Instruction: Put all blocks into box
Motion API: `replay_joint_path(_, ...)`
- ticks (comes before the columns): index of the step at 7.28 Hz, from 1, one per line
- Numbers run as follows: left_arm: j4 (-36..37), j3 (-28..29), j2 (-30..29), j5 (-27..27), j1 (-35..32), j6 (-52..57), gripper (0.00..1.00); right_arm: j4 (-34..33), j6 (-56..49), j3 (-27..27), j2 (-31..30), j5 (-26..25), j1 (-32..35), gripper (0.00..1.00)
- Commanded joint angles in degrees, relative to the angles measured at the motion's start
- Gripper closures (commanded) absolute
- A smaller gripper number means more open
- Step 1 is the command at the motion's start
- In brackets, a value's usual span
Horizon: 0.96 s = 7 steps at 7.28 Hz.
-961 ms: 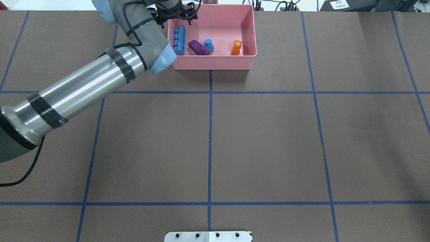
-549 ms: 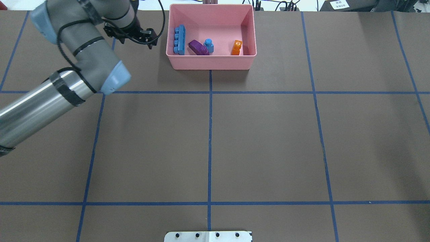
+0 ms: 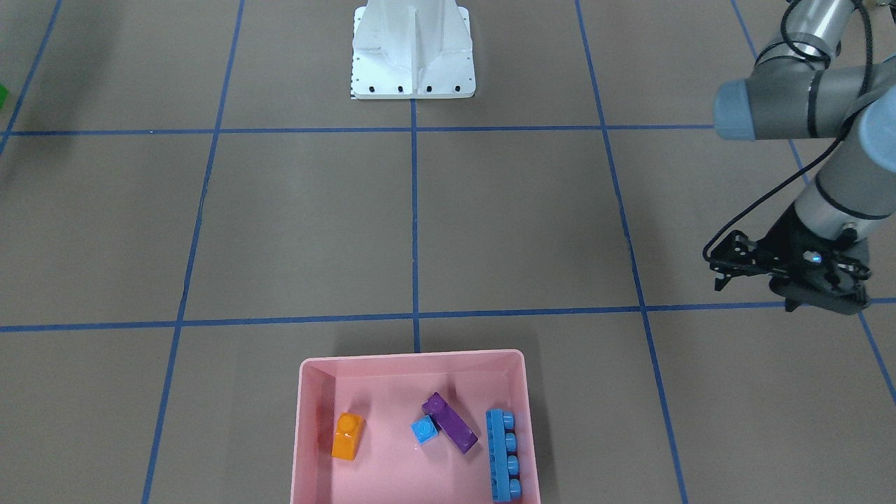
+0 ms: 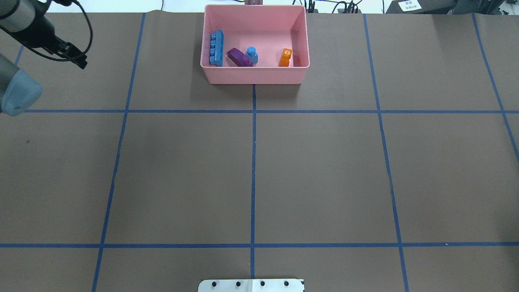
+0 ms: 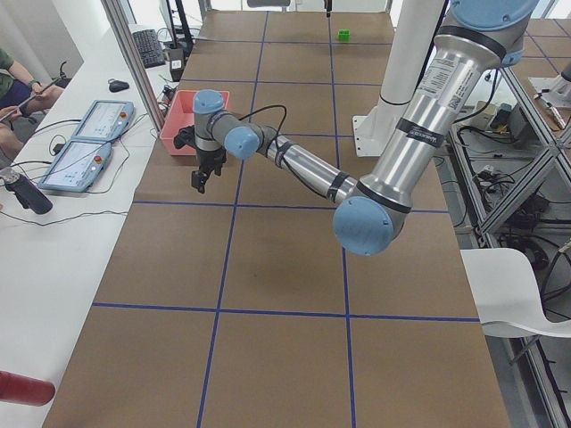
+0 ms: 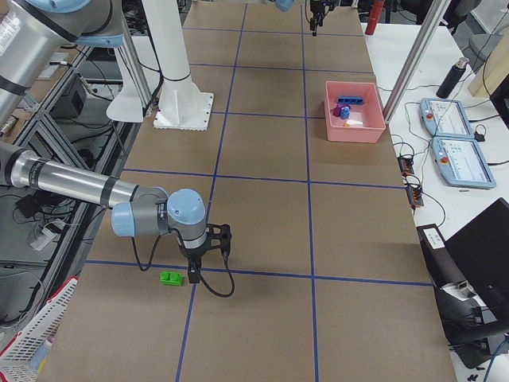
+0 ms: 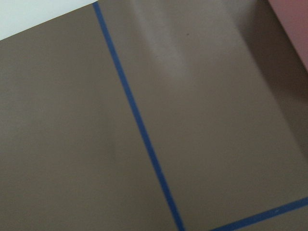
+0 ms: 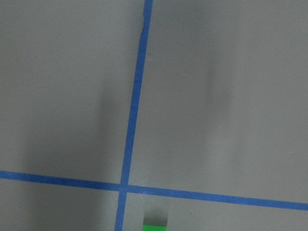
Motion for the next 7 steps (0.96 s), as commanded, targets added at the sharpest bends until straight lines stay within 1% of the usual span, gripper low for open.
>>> replay_joint_path(1,-0.18,-1.54,2.89,-1.17,-2.26,3.88,0.0,2.65,9.8,-1.37,-0.35,-0.65,-14.32,0.0)
replay_joint_path(2,-0.18,-1.54,2.89,-1.08,-2.35,3.88,0.0,2.75,12.2,-1.54,-0.96,-0.65,-17.19,0.0)
replay_joint_path(3,-0.18,-1.63,2.89,-0.9,-2.35,3.88,0.0,3.36,12.14,-4.42,-1.58,-1.18,-17.66,0.0)
replay_joint_path(5,-0.18,-1.98,2.89,-0.73,-2.35,3.88,0.0,13.86,12.31,-11.88,-1.67,-0.92,-18.54,0.0)
replay_joint_path(7,-0.18,-2.07,2.89,-0.55,-2.35,3.88,0.0,14.35,12.31,-12.01,-1.67,-0.57,-21.25,0.0)
